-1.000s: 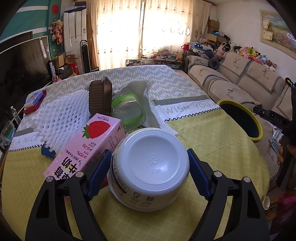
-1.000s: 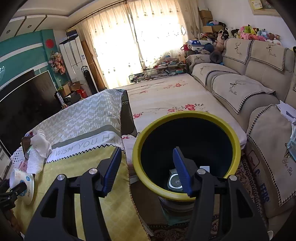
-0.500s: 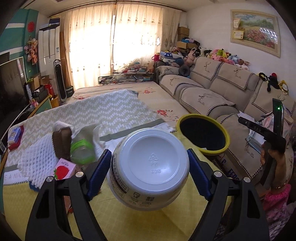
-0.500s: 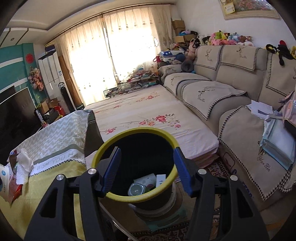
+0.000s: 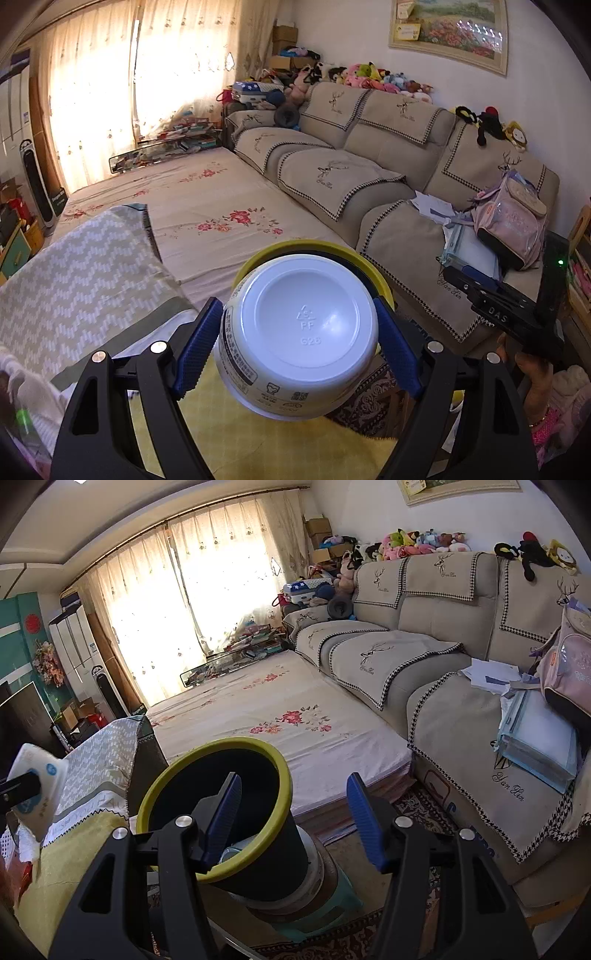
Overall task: Collect trash
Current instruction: 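Carry the white bowl over the bin and open the left tool, then return the left tool to the table while the right tool grasps the white tissue, then carry the white tissue over the bin and open the right tool, then grasp the pink strawberry milk carton with the left tool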
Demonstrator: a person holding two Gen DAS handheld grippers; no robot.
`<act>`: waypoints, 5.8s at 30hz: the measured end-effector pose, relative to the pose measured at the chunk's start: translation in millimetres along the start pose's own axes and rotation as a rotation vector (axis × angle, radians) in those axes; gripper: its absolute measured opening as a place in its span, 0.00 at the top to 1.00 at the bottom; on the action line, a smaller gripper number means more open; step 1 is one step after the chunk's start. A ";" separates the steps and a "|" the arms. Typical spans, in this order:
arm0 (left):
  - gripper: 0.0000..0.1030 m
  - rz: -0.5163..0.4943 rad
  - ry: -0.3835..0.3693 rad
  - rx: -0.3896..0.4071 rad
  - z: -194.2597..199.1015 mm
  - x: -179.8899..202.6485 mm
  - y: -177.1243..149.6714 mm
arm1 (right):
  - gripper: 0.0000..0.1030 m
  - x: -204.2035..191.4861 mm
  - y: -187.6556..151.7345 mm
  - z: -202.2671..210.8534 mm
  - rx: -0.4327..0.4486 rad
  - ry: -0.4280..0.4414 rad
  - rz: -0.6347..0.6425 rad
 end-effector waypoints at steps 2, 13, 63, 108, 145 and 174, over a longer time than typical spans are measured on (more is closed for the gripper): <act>0.22 -0.024 -0.001 -0.037 -28.7 10.1 7.1 | 0.45 6.7 -2.0 -3.3 -0.007 -0.003 -0.012; 0.16 -0.057 0.044 -0.131 -125.8 21.1 24.7 | 0.40 20.0 -8.2 -14.0 -0.022 -0.025 -0.037; 0.05 0.459 0.507 0.184 219.1 -210.2 -247.9 | 0.52 -422.3 -124.9 12.7 -0.313 0.582 0.600; 0.05 0.496 0.525 0.161 199.4 -221.0 -262.0 | 0.97 -232.2 25.5 4.0 -0.015 0.150 0.249; 0.05 0.466 0.445 0.139 212.4 -249.4 -239.6 | 0.55 -204.1 -22.1 -45.1 -0.189 0.146 0.198; 0.48 0.432 0.332 0.035 170.1 -246.4 -235.5 | 0.55 -214.6 -30.7 -50.1 -0.219 0.187 0.202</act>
Point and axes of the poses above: each gripper's, at about its wrist camera, not at the fingertips, and z roughly against the way its jaws point, x to its right, y to its top, the point moved 8 cm from there along -z, roughly the way its jaws point, and after that the axes turned 2 degrees about z, right-handed, at the moved point
